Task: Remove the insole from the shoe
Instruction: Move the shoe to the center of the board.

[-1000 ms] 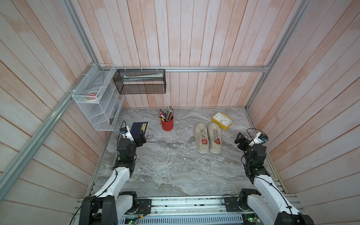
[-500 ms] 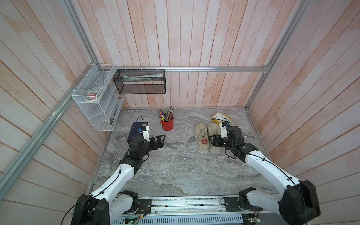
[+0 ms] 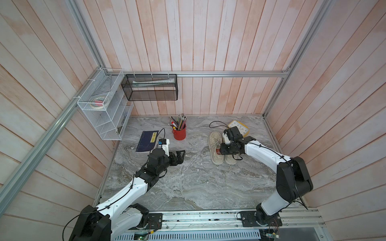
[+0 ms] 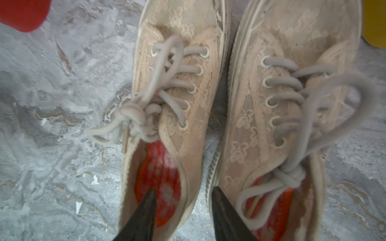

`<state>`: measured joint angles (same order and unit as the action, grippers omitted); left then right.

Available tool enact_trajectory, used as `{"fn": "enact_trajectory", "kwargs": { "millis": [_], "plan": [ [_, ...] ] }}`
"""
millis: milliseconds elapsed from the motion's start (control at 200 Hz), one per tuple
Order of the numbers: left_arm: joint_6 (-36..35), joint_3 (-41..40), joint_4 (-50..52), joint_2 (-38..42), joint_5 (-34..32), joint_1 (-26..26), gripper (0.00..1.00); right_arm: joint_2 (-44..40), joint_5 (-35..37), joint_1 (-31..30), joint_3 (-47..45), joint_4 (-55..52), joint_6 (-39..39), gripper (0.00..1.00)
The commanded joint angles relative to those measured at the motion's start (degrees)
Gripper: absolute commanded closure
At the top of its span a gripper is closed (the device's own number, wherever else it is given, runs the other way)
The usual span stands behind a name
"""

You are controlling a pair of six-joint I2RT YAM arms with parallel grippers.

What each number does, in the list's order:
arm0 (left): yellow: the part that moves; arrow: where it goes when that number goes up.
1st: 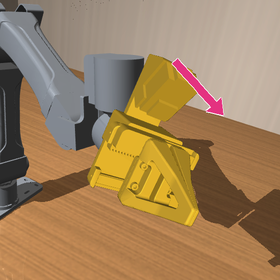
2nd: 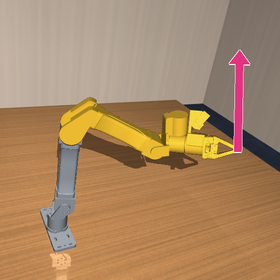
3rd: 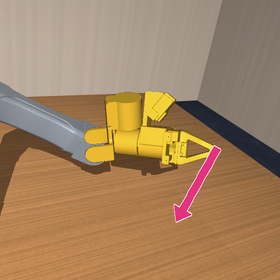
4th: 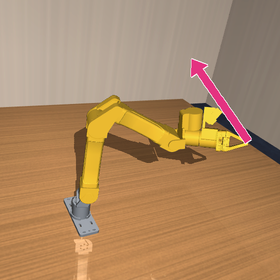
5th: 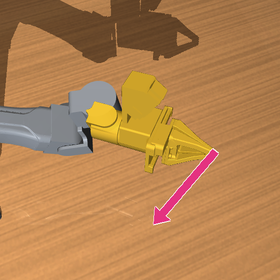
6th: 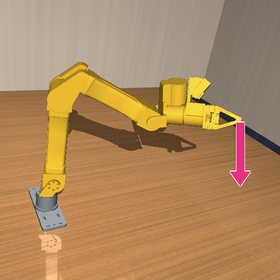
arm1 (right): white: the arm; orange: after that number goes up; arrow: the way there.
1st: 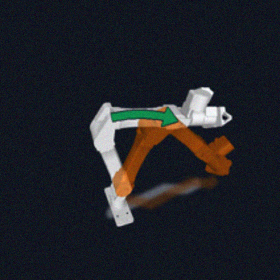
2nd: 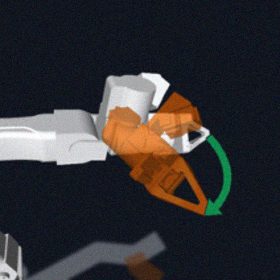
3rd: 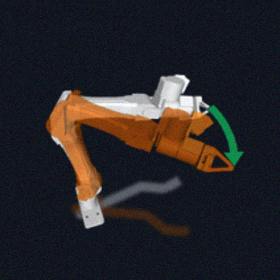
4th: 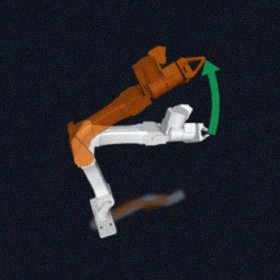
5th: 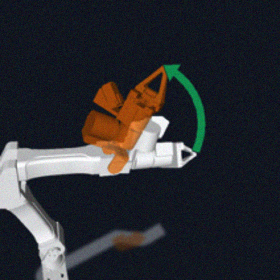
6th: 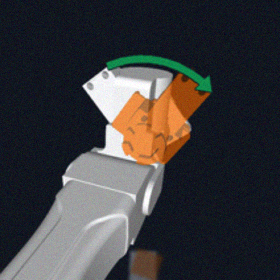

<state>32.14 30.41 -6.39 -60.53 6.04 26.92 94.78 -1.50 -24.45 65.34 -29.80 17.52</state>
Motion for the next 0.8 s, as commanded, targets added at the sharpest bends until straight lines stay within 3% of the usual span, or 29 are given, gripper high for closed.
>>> {"fn": "enact_trajectory", "kwargs": {
  "millis": [0,300,460,680,795],
  "plan": [
    [-1.20,-0.96,-0.70,0.85,-1.65,0.11,0.01,1.79,2.64,-0.09,2.30,-2.72,-0.60,0.57],
    [-2.34,-0.97,-0.72,1.16,-1.70,0.13,0.01,6.53,3.18,-0.07,5.89,0.38,-0.20,0.68],
    [-2.77,-1.50,-0.26,1.69,-2.16,0.14,0.01,7.95,3.26,-0.08,6.33,1.75,-0.20,0.82],
    [-4.25,-1.67,-0.06,1.82,-3.01,0.15,0.01,5.65,1.96,-1.57,4.83,2.21,-1.01,1.00],
    [-5.03,-1.99,-0.71,1.73,-3.45,0.15,0.01,3.09,1.08,-3.97,3.10,2.20,0.39,1.00]
  ]
}}
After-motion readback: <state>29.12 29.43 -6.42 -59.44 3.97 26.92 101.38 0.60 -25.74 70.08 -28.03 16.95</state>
